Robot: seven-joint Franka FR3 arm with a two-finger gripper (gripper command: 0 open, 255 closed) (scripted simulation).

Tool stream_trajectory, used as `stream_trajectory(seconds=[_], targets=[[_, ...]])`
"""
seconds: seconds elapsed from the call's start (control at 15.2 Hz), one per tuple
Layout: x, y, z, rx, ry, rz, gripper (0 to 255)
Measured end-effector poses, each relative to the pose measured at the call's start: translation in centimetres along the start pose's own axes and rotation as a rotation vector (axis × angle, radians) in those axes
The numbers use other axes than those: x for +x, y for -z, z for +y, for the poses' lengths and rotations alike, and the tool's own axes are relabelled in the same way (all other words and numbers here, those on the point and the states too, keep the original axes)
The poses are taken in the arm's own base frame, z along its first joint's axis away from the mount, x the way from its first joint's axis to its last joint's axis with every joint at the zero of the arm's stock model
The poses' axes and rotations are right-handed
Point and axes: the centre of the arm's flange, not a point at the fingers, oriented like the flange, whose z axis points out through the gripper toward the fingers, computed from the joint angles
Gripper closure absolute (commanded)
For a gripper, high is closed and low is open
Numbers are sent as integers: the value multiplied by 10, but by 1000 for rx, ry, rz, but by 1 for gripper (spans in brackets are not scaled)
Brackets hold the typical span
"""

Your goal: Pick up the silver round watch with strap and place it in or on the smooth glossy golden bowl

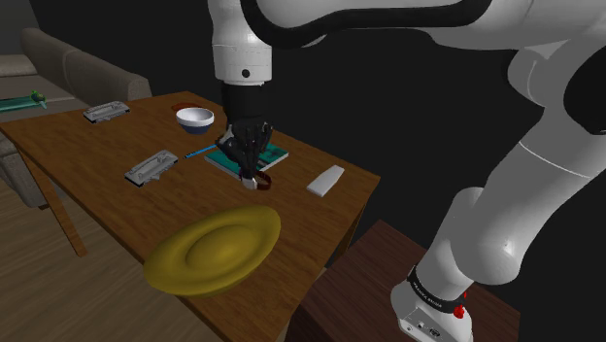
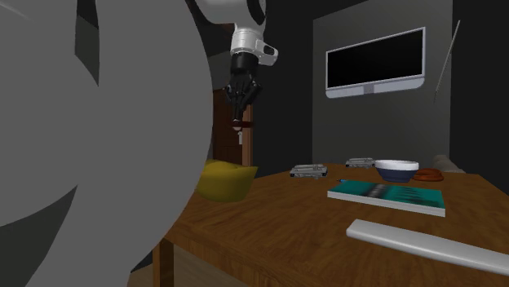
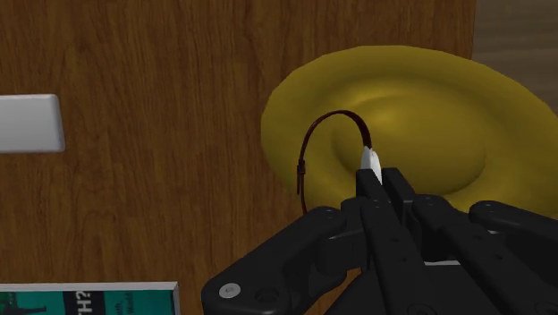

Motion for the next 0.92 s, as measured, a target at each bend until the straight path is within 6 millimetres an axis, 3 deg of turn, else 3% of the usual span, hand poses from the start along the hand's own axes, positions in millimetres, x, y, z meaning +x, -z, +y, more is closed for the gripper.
stream_trajectory(seconds=[0.4,0.92], targets=[[7,5,-74,0,0,-1,255],[14,-35,-81,1,-2,-1,255]])
